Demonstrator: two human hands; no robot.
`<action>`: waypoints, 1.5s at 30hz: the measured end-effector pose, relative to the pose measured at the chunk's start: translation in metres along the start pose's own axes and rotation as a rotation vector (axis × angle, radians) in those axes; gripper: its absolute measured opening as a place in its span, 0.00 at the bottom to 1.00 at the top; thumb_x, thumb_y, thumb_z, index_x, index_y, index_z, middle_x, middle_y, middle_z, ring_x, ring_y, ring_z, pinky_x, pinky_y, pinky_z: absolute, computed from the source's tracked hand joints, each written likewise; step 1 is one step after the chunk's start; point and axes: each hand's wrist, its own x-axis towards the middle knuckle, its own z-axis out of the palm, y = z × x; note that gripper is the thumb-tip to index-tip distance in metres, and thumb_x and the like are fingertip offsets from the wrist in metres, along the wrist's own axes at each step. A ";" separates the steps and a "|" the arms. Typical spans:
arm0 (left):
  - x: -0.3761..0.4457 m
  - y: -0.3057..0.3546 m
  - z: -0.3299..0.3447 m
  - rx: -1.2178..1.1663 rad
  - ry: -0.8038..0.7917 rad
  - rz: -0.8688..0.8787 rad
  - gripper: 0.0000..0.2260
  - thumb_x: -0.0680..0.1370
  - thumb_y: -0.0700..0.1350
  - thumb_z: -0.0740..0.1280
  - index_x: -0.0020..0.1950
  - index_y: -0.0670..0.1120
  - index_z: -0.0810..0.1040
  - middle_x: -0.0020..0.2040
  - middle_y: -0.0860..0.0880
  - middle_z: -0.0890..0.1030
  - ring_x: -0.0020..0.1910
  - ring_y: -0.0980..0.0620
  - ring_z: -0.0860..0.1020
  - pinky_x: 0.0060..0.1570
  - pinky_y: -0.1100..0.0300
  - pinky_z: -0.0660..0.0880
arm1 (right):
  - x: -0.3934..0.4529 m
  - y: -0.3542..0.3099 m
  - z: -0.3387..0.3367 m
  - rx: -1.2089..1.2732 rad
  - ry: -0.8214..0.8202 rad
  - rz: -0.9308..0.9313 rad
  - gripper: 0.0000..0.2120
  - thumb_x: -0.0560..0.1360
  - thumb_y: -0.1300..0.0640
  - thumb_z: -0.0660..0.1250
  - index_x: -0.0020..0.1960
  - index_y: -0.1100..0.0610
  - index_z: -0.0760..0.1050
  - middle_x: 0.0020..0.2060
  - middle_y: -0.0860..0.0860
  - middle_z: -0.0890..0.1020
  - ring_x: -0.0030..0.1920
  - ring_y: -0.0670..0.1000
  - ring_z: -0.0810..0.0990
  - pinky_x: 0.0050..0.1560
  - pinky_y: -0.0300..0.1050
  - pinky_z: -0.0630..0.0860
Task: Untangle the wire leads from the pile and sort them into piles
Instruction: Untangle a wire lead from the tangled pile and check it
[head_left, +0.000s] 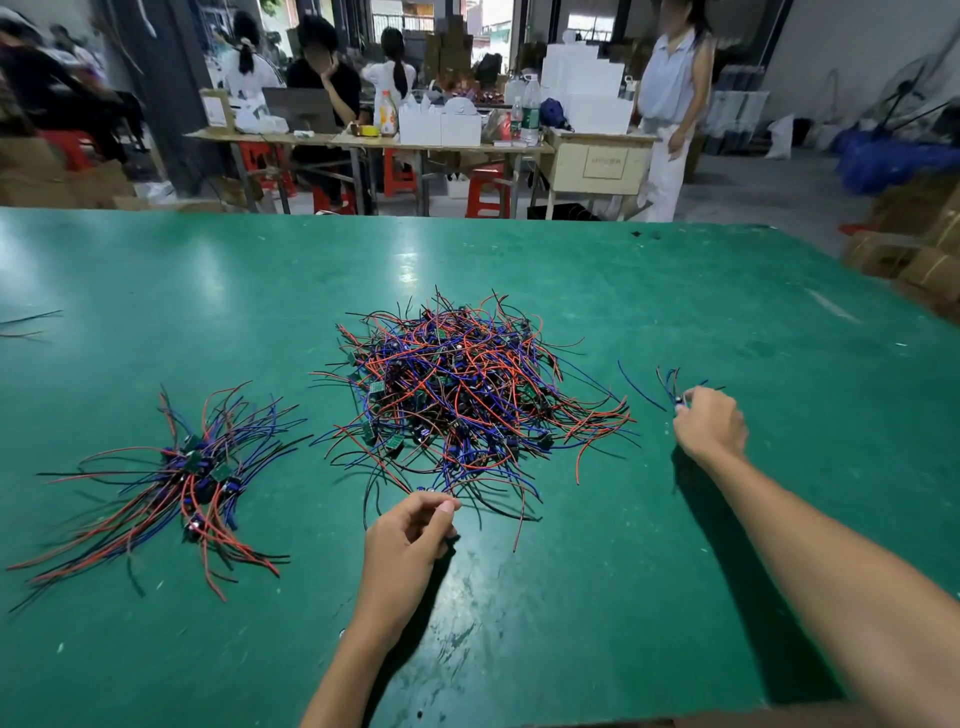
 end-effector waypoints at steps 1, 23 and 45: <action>0.002 -0.001 0.001 0.001 0.009 -0.003 0.07 0.80 0.44 0.70 0.45 0.54 0.85 0.34 0.47 0.83 0.32 0.56 0.77 0.35 0.66 0.74 | 0.007 -0.003 0.002 0.034 0.012 -0.026 0.11 0.81 0.61 0.66 0.62 0.60 0.80 0.59 0.65 0.79 0.59 0.65 0.79 0.56 0.53 0.75; 0.003 0.003 0.001 -0.010 0.008 -0.037 0.05 0.80 0.43 0.70 0.45 0.50 0.85 0.35 0.48 0.83 0.33 0.57 0.78 0.35 0.66 0.74 | 0.013 -0.029 0.020 -0.120 -0.092 -0.037 0.15 0.79 0.46 0.69 0.58 0.56 0.82 0.60 0.61 0.78 0.61 0.63 0.78 0.58 0.53 0.76; 0.015 0.070 0.038 -0.363 0.085 -0.200 0.15 0.85 0.50 0.61 0.46 0.45 0.83 0.39 0.51 0.85 0.39 0.55 0.81 0.41 0.61 0.76 | -0.231 -0.151 -0.017 0.307 0.095 -0.845 0.07 0.75 0.54 0.70 0.51 0.54 0.80 0.44 0.50 0.80 0.44 0.55 0.79 0.41 0.49 0.76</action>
